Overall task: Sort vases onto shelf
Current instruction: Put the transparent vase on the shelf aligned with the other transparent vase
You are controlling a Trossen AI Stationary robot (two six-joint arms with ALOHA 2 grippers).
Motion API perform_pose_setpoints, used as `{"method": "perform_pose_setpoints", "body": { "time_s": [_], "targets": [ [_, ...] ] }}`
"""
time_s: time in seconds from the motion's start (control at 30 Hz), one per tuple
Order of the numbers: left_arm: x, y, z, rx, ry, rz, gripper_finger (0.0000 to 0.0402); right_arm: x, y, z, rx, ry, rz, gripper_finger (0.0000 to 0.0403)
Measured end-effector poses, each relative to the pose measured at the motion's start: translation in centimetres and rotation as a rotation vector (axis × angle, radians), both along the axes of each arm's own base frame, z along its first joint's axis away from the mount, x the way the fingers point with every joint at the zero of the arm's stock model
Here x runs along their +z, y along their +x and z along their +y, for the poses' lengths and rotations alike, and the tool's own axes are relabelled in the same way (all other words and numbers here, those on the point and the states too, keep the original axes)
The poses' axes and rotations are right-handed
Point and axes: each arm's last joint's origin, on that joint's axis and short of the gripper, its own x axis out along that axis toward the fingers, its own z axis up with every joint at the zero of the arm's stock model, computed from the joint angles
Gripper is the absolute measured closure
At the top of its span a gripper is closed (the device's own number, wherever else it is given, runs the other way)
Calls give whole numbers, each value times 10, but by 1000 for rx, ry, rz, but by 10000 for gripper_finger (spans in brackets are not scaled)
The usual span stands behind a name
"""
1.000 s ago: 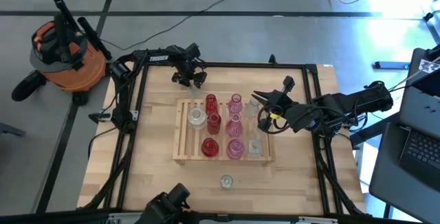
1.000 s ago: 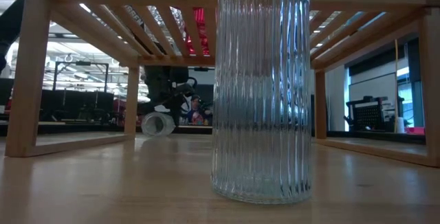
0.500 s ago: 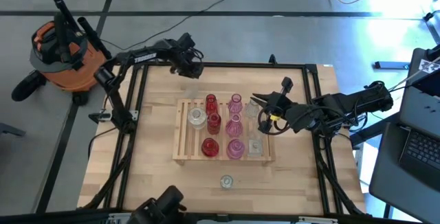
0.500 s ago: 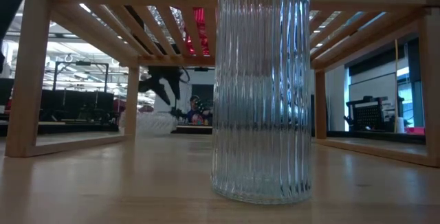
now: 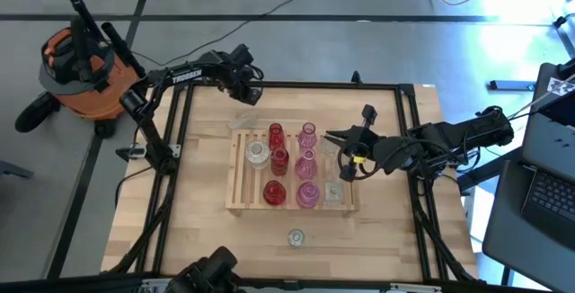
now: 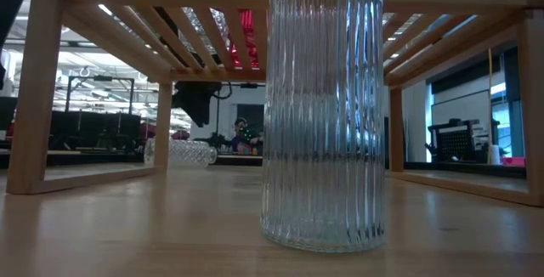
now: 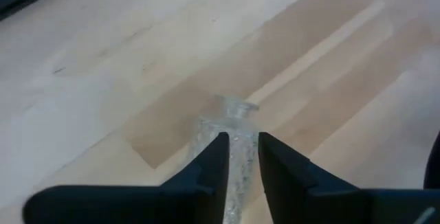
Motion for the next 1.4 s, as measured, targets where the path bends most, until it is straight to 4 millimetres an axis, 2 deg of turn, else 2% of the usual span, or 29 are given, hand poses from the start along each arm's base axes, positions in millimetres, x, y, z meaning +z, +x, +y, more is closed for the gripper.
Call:
{"method": "perform_pose_setpoints", "body": {
  "time_s": [0.17, 0.47, 0.6, 0.73, 0.87, 0.9, 1.03, 1.17, 1.27, 1.4],
  "targets": [
    [-5, -2, 1, -12, -53, -7, 276, 1, 1, 1, 8, 12, -16, 402],
    [-42, 14, -21, -157, -159, 94, 124, 2, 1, 0, -10, 9, -31, 402],
    [-61, 23, -30, -199, -155, 182, 82, 4, 2, 0, -11, 15, -47, 402],
    [-79, 28, -33, -226, -171, 250, 82, 5, 2, 0, -11, 20, -57, 402],
    [-81, 28, -33, -237, -160, 265, 148, 5, 2, 0, -12, 24, -60, 402],
    [-80, 28, -32, -237, -154, 267, 163, 5, 2, 1, -12, 25, -60, 402],
    [-72, 24, -28, -227, -128, 256, 162, 5, 2, 0, -11, 24, -59, 402],
    [-51, 19, -25, -202, -73, 208, 162, 4, 2, 0, -10, 18, -54, 402],
    [-26, 15, -27, -192, -11, 131, 162, 4, 2, 0, -8, 12, -46, 402],
    [25, 4, -33, -200, 134, -60, 162, 4, 2, 1, 23, -5, -30, 402]
  ]
}}
